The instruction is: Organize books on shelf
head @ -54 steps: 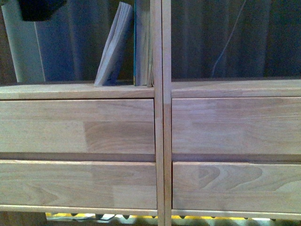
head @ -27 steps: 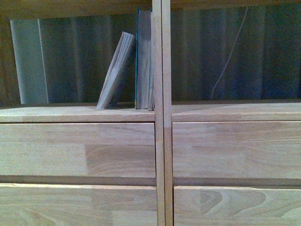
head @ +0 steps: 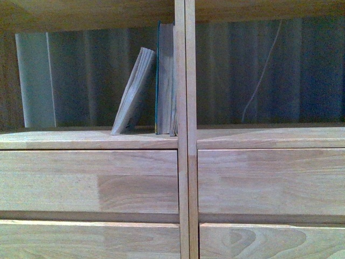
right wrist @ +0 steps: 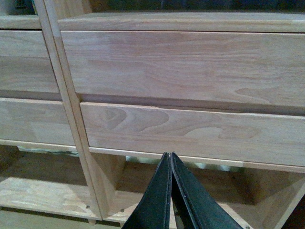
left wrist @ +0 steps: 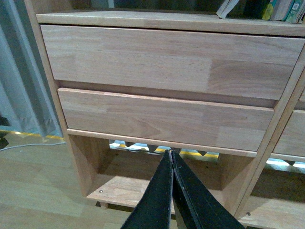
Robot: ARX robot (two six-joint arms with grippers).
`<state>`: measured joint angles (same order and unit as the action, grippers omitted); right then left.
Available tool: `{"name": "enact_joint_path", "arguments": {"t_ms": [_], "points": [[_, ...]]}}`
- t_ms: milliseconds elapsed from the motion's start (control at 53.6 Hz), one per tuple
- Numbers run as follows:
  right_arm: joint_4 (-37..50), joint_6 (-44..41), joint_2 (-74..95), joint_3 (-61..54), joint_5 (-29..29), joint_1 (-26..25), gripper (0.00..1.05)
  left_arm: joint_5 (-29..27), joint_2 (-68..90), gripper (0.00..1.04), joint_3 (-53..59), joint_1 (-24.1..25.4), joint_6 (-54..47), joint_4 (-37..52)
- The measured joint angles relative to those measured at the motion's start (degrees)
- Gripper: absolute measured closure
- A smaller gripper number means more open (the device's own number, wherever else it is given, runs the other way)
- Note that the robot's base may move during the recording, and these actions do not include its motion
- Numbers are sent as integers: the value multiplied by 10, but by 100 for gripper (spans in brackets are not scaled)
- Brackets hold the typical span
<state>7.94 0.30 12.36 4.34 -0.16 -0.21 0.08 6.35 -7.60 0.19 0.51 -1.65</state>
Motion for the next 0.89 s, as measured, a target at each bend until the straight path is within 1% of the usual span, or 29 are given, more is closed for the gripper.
{"name": "enact_joint_path", "arguments": {"t_ms": [93, 149, 186, 447, 708, 895], "points": [[-9, 0, -15, -5, 0, 0, 102, 0, -8, 102, 10, 0, 0, 3], [-62, 0, -55, -7, 0, 0, 102, 0, -12, 102, 16, 0, 0, 5], [-77, 0, -78, -13, 1, 0, 102, -1, -15, 102, 20, 0, 0, 6], [-81, 0, -117, -34, 0, 0, 102, -1, -30, 102, 40, 0, 0, 9], [-80, 0, -120, -34, 0, 0, 102, -1, -57, 102, 69, 0, 0, 13], [-80, 0, -120, -34, 0, 0, 102, -1, -60, 102, 69, 0, 0, 13]]}}
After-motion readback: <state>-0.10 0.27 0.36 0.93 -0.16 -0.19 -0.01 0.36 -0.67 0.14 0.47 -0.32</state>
